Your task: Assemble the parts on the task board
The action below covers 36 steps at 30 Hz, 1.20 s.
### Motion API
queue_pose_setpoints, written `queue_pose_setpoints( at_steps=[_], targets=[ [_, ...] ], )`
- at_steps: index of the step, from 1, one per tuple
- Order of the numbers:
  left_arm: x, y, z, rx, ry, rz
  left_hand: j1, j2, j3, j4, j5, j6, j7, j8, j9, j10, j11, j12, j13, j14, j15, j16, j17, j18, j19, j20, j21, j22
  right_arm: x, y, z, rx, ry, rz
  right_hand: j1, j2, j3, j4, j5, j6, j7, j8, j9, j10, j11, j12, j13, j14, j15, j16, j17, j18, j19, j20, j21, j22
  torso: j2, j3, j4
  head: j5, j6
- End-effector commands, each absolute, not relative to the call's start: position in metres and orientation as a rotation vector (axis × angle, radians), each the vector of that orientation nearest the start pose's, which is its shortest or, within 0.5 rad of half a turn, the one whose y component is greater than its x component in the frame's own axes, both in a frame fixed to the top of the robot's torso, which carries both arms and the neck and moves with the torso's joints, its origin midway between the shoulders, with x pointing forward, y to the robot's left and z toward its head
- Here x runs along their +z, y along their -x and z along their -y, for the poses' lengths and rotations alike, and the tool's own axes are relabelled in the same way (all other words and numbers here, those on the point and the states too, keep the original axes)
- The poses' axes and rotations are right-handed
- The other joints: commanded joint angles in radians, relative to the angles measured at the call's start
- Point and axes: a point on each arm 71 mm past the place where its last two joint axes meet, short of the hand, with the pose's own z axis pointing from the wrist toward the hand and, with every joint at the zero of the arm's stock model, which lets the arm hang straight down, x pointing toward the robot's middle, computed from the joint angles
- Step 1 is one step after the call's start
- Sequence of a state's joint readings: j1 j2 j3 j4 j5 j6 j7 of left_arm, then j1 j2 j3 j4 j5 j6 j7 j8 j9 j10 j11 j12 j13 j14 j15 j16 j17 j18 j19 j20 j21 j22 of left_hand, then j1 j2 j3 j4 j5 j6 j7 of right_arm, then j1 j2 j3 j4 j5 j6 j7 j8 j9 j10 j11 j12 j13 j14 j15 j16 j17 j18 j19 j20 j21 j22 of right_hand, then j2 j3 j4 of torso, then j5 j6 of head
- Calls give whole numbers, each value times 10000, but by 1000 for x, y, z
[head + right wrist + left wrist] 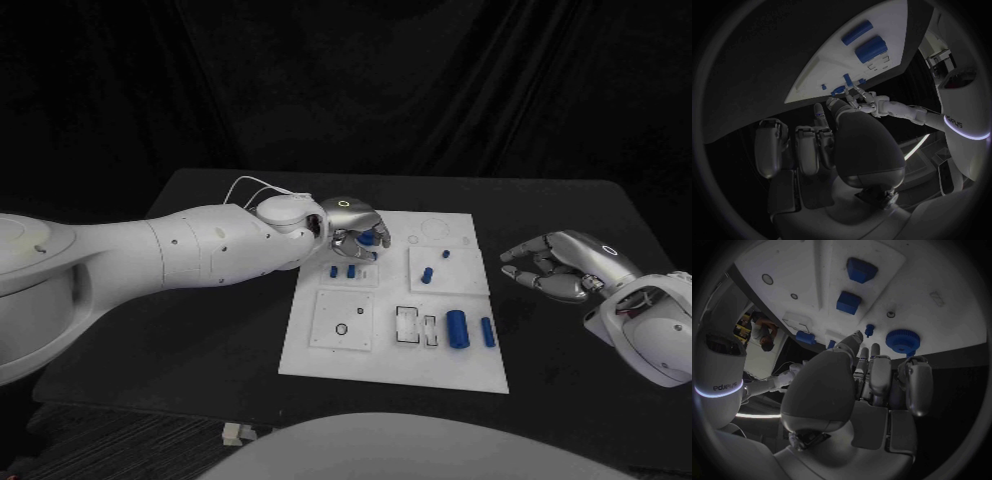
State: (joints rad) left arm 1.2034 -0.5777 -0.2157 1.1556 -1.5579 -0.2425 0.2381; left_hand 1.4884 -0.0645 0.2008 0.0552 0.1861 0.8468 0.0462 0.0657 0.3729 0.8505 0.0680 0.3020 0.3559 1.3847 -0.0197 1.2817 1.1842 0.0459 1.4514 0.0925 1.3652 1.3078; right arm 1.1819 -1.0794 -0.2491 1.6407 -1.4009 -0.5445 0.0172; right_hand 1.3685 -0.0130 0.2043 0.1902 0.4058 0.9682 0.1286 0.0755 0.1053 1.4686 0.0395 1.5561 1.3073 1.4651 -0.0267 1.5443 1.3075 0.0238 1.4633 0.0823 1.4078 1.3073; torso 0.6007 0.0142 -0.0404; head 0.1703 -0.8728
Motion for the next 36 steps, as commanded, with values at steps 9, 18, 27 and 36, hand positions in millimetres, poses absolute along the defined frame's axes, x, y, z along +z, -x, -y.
queue_pose_setpoints(
  at_steps=[9, 18, 27, 36],
  targets=[
    [-270, -507, -151, -7368, -6060, -17630, -19, -153, 293, -52, 1, 408, -111, 148, -69, 220, -36, 444, 311, -60, -11, 140, -39, 34, 22, -26, 42, 1983, -239, -418, 281, 6302, 853, -16678, 49, -45, 89, 1, 30, 70, -9, -45, -17, 833, 47, -48, 2385, 928, 43, -52, 2304, 201, 99, 54, -50, 2047, -7, 2, -5, 5, 2],
    [-274, -508, -153, -7117, -6254, -17486, -27, -160, 424, -75, 70, 633, -84, 237, -55, 238, -70, 621, 456, -72, -33, 155, -83, 34, 23, -43, 44, 1983, -240, -418, 281, 6292, 850, -16700, 50, -44, 96, 0, 35, 78, -11, -42, -17, 820, 46, -62, 2367, 925, 43, -61, 2295, 199, 104, 54, -44, 2049, 0, -2, -7, -17, 2],
    [-276, -509, -156, -6898, -6367, -17485, -121, -168, 457, -31, 84, 682, -69, 251, -54, 191, -68, 669, 508, -106, -32, 126, -152, 41, 5, -47, 14, 1973, -240, -418, 281, 6287, 853, -16728, 50, -44, 108, -1, 40, 100, -14, -32, -14, 810, 45, -73, 2353, 921, 41, -70, 2286, 200, 102, 52, -49, 2048, -5, -1, 1, -1, 2],
    [-277, -508, -155, -6997, -6437, -17416, -233, -60, 593, 51, 91, 810, -44, 296, -38, 336, -127, 830, 603, -205, -55, -1, -377, 56, -32, -64, -49, 1952, -240, -418, 280, 6289, 855, -16725, 54, -45, 115, -5, 43, 107, -17, -29, -14, 807, 42, -76, 2348, 921, 40, -72, 2285, 200, 102, 52, -51, 2048, -2, -3, -11, -6, 2]
  ],
)
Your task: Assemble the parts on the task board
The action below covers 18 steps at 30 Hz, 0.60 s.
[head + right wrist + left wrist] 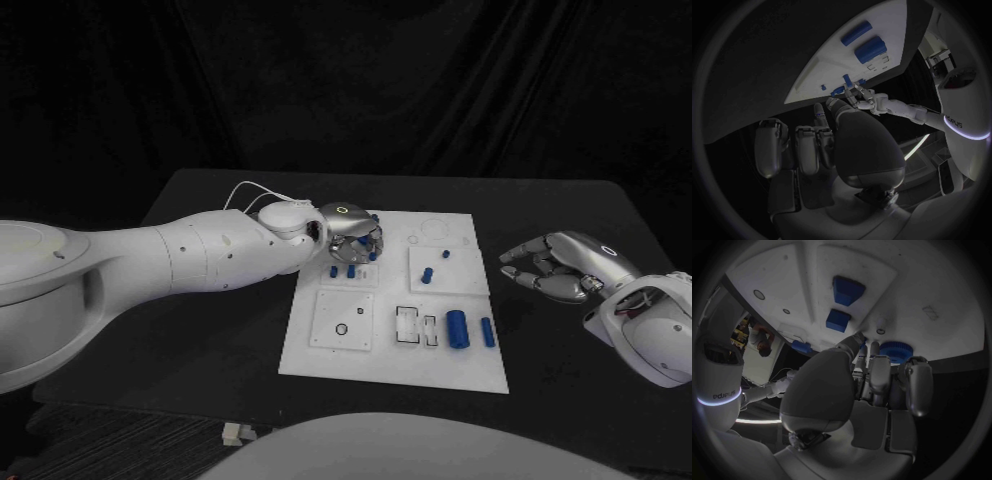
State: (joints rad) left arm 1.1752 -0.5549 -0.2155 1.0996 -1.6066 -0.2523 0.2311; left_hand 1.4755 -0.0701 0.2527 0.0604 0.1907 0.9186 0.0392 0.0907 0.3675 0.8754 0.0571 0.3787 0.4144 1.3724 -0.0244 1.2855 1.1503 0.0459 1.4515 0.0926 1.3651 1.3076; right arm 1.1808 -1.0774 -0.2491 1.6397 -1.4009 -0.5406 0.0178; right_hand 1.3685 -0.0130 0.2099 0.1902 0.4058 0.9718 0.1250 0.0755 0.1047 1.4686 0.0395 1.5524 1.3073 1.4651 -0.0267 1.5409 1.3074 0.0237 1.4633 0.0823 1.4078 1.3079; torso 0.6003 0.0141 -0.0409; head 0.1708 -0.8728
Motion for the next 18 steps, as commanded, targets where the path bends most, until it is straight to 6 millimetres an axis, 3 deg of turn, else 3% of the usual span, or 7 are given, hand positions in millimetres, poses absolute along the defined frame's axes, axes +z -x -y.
queue_pose_setpoints(
  at_steps=[1, 18],
  targets=[
    [-277, -507, -155, -7014, -6444, -17410, -103, -4, 73, -1, 45, 92, 27, 46, 16, 86, -18, 63, 18, -83, -8, -39, -38, 56, -32, -65, -48, 1954, -240, -418, 280, 6288, 855, -16725, 54, -45, 59, -5, 43, 71, 20, -30, -8, 807, 43, -39, 2348, 921, 41, -38, 2285, 201, 101, 52, -51, 2042, 2, -4, -6, -11, 2],
    [-279, -506, -151, -7099, -6502, -17489, -181, -64, 137, 28, 22, 72, 48, 14, 2, 131, -46, 28, -21, -171, -28, -182, -272, 71, -66, -86, -113, 1934, -241, -418, 280, 6266, 834, -16728, 69, -49, 79, -19, 48, 82, 14, -27, -8, 792, 38, -55, 2328, 917, 37, -48, 2275, 201, 102, 49, -53, 2042, 4, 4, 1, -15, 2]
  ],
)
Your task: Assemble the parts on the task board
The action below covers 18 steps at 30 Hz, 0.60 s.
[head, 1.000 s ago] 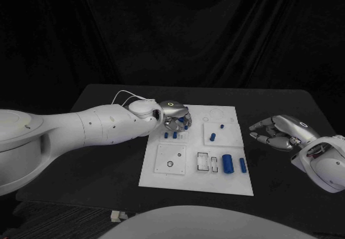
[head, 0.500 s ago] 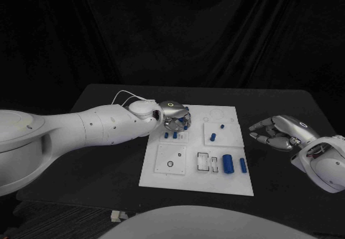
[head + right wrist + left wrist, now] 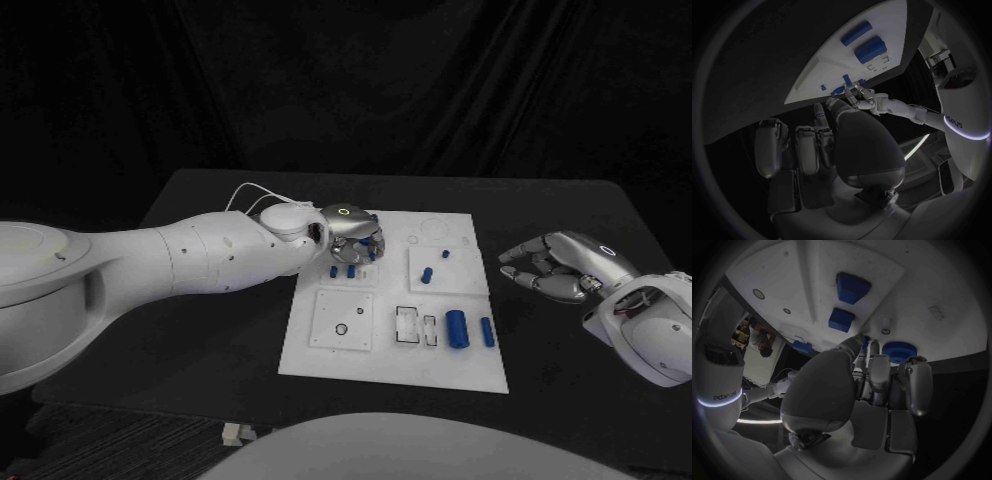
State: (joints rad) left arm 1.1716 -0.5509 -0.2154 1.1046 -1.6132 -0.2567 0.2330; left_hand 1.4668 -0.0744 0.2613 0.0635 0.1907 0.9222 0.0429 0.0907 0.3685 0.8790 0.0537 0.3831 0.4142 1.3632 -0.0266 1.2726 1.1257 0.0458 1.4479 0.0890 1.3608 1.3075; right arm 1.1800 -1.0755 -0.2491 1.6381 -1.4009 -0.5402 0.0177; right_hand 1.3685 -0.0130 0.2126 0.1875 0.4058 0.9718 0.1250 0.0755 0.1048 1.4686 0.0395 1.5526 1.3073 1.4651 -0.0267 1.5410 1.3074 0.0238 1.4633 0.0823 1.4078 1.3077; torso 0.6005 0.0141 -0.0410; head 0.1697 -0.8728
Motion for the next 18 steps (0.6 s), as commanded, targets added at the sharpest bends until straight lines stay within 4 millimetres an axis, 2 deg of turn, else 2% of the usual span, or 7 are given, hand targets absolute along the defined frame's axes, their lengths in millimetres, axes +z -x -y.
queue_pose_setpoints(
  at_steps=[1, 8, 13, 18],
  targets=[
    [-279, -506, -151, -7100, -6503, -17492, -94, -21, 51, -4, 22, 36, 11, 14, -8, 96, -12, -16, -19, -79, -5, -53, -26, 72, -29, -50, -69, 1935, -241, -418, 280, 6265, 833, -16728, 69, -49, 52, 8, 48, 82, 14, -27, -9, 792, 38, -58, 2328, 917, 36, -49, 2276, 200, 102, 50, -53, 2044, 4, 5, 1, 1, 2],
    [-279, -506, -151, -7102, -6485, -17426, -66, -20, 210, -42, 30, 248, 169, 97, 29, 338, -117, 5, -56, -50, -67, -43, -65, 64, -4, -92, -39, 1948, -241, -418, 280, 6264, 832, -16724, 81, -52, 64, -3, 49, 86, 13, -26, -9, 787, 36, -63, 2321, 918, 34, -48, 2277, 200, 104, 48, -51, 2045, 3, 4, 5, -2, 2],
    [-279, -506, -152, -7104, -6475, -17384, 69, 35, 409, -166, 25, 687, 362, 280, 110, 816, -219, 116, -65, 1, -154, -31, -128, 47, 54, -170, 30, 1972, -241, -419, 280, 6260, 827, -16714, 81, -52, 64, -3, 49, 86, 13, -26, -9, 787, 36, -63, 2321, 918, 34, -48, 2277, 200, 104, 48, -51, 2045, -5, 6, 3, 10, 2],
    [-278, -505, -151, -7292, -6547, -17121, 140, 102, 502, -246, 24, 1056, 409, 429, 177, 1205, -250, 234, -39, 41, -180, -27, -176, 18, 131, -204, 146, 2010, -241, -419, 280, 6254, 820, -16696, 81, -52, 64, -3, 49, 86, 13, -26, -9, 787, 36, -63, 2321, 918, 34, -48, 2277, 200, 104, 48, -51, 2045, -8, 1, 0, 19, 2]
  ],
)
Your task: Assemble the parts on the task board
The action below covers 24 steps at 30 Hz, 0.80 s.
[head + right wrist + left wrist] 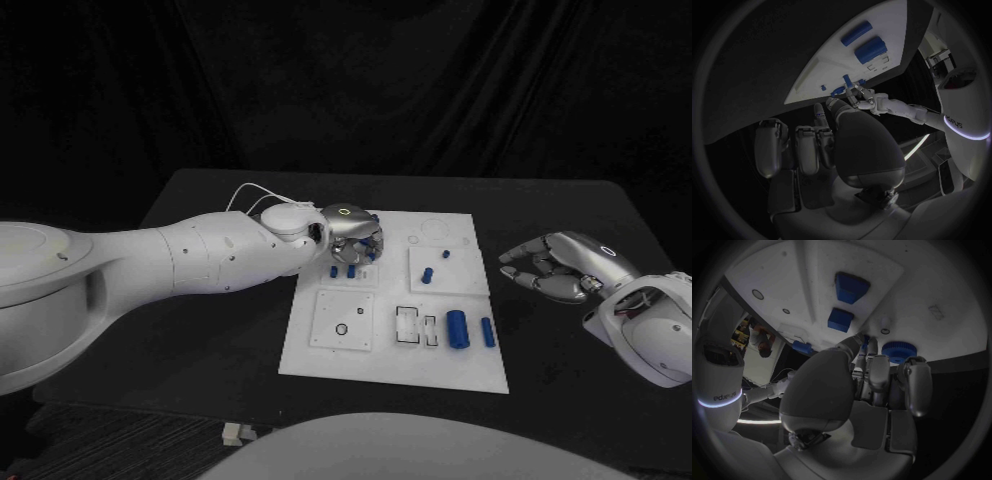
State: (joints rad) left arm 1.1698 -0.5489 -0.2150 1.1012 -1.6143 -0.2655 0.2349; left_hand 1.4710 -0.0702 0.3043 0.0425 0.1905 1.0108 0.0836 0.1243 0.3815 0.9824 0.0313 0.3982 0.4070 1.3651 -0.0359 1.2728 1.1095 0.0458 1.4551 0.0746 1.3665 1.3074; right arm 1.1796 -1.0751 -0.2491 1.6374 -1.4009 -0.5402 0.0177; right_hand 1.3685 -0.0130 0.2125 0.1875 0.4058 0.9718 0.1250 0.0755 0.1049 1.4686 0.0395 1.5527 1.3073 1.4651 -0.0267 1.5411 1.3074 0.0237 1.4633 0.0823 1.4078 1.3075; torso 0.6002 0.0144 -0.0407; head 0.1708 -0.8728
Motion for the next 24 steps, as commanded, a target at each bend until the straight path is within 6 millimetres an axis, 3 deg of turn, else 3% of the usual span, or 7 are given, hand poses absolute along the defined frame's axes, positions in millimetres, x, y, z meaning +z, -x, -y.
queue_pose_setpoints(
  at_steps=[1, 7, 14, 19, 24],
  targets=[
    [-278, -505, -151, -7321, -6558, -17077, 98, 62, 78, -41, 31, 191, 1, 100, 50, 195, -30, 84, 31, 29, -91, -25, -14, 17, 62, -64, 92, 2011, -241, -419, 280, 6254, 820, -16694, 81, -52, 64, -3, 49, 86, 13, -26, -10, 787, 36, -64, 2321, 918, 34, -49, 2277, 200, 104, 48, -51, 2047, -4, -3, -2, 12, 2],
    [-275, -503, -152, -7509, -6582, -16616, 134, 80, 153, -170, 255, 796, -22, 319, 162, 764, -120, 108, 7, 172, -161, 16, -50, -52, 247, -129, 385, 2103, -241, -419, 280, 6267, 824, -16672, 97, -58, 81, -19, 49, 91, 12, -26, -12, 780, 35, -72, 2311, 916, 31, -56, 2270, 203, 99, 45, -64, 2043, 5, -7, 1, 20, 2],
    [-269, -500, -165, -7427, -6336, -16149, 128, 40, 183, -210, 297, 868, -10, 310, 165, 851, -112, 8, -56, 179, -172, -46, -162, -53, 255, -146, 387, 2103, -241, -418, 281, 6248, 810, -16670, 97, -58, 81, -19, 49, 91, 12, -26, -12, 780, 35, -72, 2311, 916, 31, -56, 2270, 203, 99, 45, -64, 2043, -22, 9, 31, -20, 2],
    [-258, -500, -180, -7397, -5853, -16172, 52, 1, 349, -221, 258, 740, -2, 57, 76, 754, -51, -745, -513, 196, -150, -166, -355, -40, 231, -147, 315, 2082, -241, -418, 282, 6219, 796, -16706, 104, -63, 91, -28, 46, 95, 12, -26, -13, 778, 34, -75, 2307, 913, 30, -63, 2262, 204, 97, 43, -70, 2042, -25, 23, 19, 17, 2],
    [-247, -503, -194, -7291, -5450, -16521, 53, -2, 384, -230, 274, 733, 43, 9, 62, 788, -5, -882, -605, 229, -128, -128, -323, -45, 241, -137, 328, 2088, -241, -418, 282, 6195, 782, -16753, 104, -63, 91, -28, 46, 95, 12, -26, -13, 778, 34, -75, 2307, 913, 30, -63, 2262, 204, 97, 43, -70, 2042, -17, 28, 32, 27, 2]
  ],
)
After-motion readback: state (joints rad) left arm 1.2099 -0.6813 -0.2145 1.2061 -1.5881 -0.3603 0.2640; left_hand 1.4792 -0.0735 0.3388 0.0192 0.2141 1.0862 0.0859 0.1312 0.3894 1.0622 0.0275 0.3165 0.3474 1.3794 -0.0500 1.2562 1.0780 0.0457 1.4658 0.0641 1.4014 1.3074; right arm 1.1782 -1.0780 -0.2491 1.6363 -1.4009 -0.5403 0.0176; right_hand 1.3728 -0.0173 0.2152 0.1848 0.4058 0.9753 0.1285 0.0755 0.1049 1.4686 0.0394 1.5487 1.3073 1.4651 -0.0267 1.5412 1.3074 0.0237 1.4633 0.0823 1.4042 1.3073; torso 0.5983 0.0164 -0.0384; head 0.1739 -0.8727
